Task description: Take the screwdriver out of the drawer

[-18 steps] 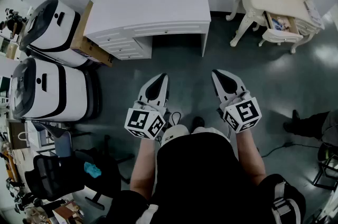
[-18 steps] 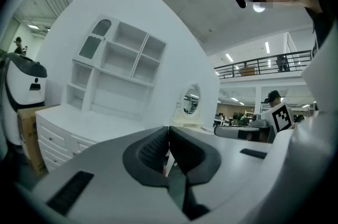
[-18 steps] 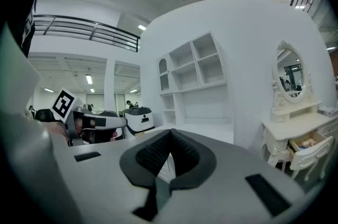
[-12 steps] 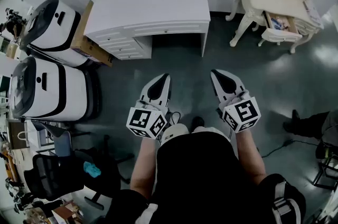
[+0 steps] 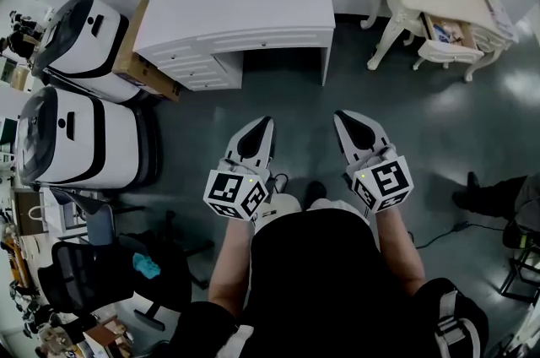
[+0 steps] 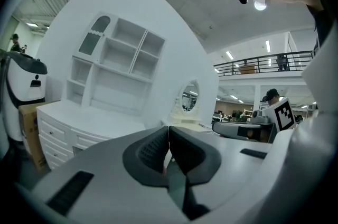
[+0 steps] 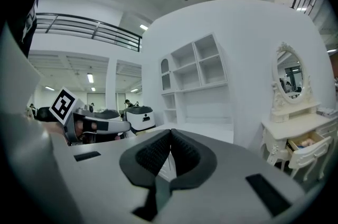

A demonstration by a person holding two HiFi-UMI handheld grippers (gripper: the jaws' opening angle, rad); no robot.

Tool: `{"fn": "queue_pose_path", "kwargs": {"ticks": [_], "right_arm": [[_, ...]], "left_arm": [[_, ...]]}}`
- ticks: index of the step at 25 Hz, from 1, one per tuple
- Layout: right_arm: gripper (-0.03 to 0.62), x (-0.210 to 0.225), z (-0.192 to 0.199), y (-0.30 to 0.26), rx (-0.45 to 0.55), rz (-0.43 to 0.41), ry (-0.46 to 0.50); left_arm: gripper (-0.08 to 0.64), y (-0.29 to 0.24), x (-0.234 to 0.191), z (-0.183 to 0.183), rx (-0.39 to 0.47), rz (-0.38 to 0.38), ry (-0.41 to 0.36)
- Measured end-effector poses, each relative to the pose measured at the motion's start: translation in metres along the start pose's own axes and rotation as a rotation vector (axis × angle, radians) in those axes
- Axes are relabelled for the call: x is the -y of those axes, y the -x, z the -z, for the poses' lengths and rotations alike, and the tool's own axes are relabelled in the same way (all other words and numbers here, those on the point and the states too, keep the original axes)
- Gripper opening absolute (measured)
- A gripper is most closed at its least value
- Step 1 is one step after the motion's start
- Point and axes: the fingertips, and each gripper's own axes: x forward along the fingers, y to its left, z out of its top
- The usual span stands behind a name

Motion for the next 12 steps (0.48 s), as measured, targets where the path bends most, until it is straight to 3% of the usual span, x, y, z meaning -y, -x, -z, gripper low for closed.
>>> {"fn": "queue_pose_path", "kwargs": {"ticks": [12], "right_arm": [[0.018,0.004,0.022,-0.005,-0.04,-0.003,-0.039]], "left_arm": [[0.025,-0.007,-0.005,0.012,-0.025,-0.008,0.005]]}}
